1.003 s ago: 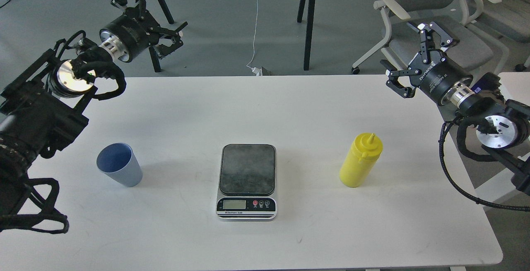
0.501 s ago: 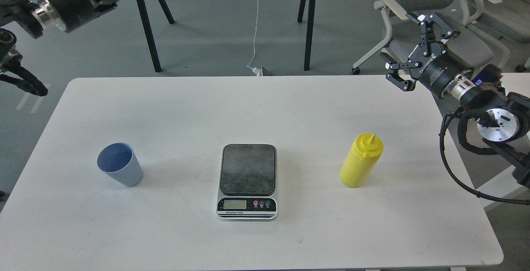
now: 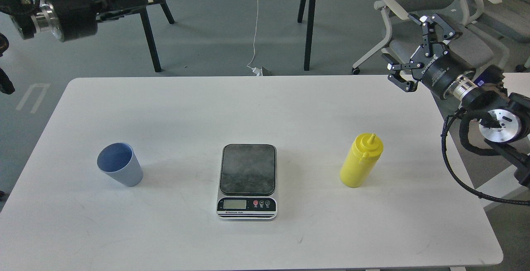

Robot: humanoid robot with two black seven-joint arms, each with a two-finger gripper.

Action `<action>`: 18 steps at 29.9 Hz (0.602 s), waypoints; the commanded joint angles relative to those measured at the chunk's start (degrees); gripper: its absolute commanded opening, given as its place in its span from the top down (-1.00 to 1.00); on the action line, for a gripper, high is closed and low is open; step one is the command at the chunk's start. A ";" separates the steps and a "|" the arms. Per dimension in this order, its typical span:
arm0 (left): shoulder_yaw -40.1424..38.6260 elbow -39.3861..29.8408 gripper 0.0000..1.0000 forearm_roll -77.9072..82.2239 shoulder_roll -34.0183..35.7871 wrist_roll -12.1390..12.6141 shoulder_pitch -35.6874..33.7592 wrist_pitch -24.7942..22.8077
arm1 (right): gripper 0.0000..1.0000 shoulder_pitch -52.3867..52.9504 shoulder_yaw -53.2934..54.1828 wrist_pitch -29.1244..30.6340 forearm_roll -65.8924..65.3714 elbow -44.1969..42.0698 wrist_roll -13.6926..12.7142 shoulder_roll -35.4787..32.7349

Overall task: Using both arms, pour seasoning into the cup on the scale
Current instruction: 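Raise the left arm and swing the left gripper toward the blue cup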

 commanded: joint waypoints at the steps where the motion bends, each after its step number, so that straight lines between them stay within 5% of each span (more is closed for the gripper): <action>1: -0.09 1.32 -1.00 -2.23 -0.02 0.01 -0.07 0.00 | -0.98 -0.01 0.01 -0.06 0.00 -0.02 0.01 0.15; 18: -0.01 3.60 -1.00 -7.58 0.24 0.01 0.46 0.00 | -0.98 -0.10 0.09 -0.06 0.00 0.07 0.01 0.33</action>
